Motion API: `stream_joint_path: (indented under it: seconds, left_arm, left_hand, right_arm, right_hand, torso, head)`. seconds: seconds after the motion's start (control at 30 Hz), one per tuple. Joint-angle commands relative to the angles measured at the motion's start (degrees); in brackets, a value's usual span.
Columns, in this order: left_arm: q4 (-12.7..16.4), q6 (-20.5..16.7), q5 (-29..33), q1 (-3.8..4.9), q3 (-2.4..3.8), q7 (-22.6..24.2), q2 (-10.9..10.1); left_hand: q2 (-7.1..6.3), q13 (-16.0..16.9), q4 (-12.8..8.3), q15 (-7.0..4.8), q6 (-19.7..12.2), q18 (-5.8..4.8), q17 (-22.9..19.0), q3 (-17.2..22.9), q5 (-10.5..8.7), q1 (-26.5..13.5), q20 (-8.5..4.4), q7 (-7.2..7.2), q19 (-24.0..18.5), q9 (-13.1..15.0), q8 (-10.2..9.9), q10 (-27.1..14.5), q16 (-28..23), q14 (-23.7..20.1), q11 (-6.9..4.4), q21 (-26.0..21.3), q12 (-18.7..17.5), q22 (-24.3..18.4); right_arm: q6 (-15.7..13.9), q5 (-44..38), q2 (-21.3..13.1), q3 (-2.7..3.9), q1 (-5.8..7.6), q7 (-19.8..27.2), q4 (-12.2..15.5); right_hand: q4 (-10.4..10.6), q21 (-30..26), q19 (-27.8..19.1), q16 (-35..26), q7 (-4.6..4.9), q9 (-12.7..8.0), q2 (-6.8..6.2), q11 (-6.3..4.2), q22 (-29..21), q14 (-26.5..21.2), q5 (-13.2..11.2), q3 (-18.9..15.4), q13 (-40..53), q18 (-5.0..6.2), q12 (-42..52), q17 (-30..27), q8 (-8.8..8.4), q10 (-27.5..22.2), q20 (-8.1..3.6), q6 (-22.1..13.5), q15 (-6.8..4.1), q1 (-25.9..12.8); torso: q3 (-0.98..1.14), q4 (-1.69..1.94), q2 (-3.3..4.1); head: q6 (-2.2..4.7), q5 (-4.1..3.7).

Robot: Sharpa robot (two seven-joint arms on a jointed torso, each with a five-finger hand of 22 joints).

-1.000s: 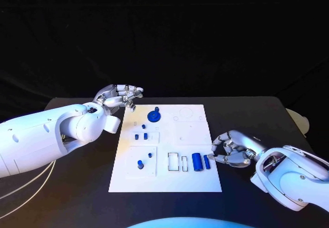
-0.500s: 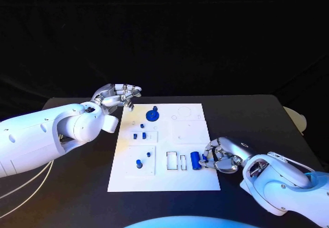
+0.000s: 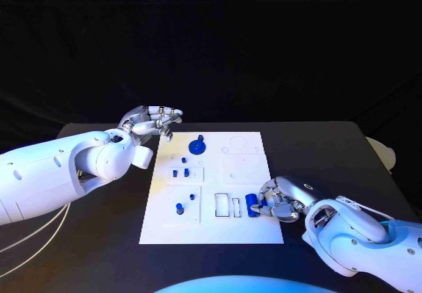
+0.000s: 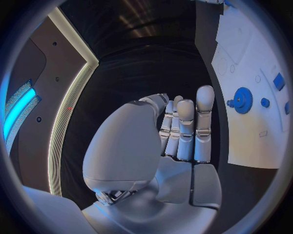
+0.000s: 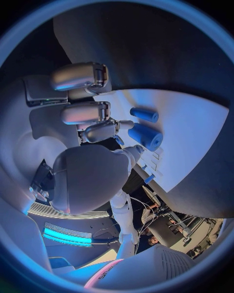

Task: Assemble the parts on the task board

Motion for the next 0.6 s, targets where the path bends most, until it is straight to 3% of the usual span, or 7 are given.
stream_joint_path:
  seconds: [0.03,0.6]
  left_arm:
    - [0.14,1.09,0.29,0.03,0.04,0.23,0.04]
    - [0.25,1.54,0.29,0.04,0.04,-0.05,-0.02]
  left_hand:
    - [0.02,0.05,0.07,-0.11,-0.11,0.49,-0.06,0.36,0.15,-0.45,0.16,0.04,-0.31,0.05,0.09,-0.35,-0.09,-0.41,-0.05,-0.33,0.29,0.00]
    - [0.02,0.05,0.07,-0.11,-0.11,0.49,-0.06,0.36,0.15,-0.45,0.16,0.04,-0.31,0.05,0.09,-0.35,-0.09,-0.41,-0.05,-0.33,0.29,0.00]
  right_arm:
    - [0.77,-1.43,0.64,-0.01,-0.21,-1.09,-0.35]
    - [3.90,-3.05,3.16,-0.01,-1.04,-2.52,-2.54]
  right_hand:
    - [-0.03,0.20,5.71,0.23,-0.07,-0.06,0.18,0.16,14.92,4.43,0.26,-0.50,0.13,-0.70,0.28,6.24,-0.27,-0.19,0.10,0.33,0.03,-0.68]
    - [-0.05,0.20,5.71,0.25,-0.12,-0.06,0.34,0.13,14.93,4.43,0.44,-1.06,0.05,-0.70,0.15,6.29,-0.22,-0.30,0.10,0.54,0.01,-1.10]
  torso:
    - [0.01,0.02,0.05]
    - [0.01,0.02,0.04]
  head:
    - [-0.02,0.09]
    - [-0.23,0.52]
